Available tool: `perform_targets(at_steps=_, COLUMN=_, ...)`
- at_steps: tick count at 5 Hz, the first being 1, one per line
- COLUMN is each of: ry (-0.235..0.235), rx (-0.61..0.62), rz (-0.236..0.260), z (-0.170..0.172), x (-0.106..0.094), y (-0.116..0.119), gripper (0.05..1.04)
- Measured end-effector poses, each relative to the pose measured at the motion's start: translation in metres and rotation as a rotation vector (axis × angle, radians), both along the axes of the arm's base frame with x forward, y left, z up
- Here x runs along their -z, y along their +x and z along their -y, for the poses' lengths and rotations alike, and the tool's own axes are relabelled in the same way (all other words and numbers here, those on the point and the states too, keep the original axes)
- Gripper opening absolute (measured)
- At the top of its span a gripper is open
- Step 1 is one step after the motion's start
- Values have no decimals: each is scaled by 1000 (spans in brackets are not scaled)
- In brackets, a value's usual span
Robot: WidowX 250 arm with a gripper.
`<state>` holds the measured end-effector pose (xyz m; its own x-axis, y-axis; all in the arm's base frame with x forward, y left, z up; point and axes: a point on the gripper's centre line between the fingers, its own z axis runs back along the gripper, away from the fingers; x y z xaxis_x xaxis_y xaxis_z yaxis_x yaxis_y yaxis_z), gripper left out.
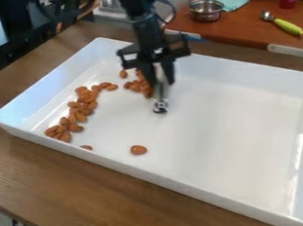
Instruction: Sweep into pile
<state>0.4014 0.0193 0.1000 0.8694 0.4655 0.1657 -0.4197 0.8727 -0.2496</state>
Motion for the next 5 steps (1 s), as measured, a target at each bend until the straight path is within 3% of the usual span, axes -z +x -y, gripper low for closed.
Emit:
perform_targets(at_steps=2, ry=1, rx=-80, rz=68, z=-24, x=-5, y=4, gripper=328)
perform_targets(at_steps=3, ry=-13, rx=-196, rz=120, z=-34, x=-5, y=6, gripper=328)
perform_targets(at_steps=5, ry=-51, rx=-298, rz=124, z=-42, x=-6, y=7, gripper=328)
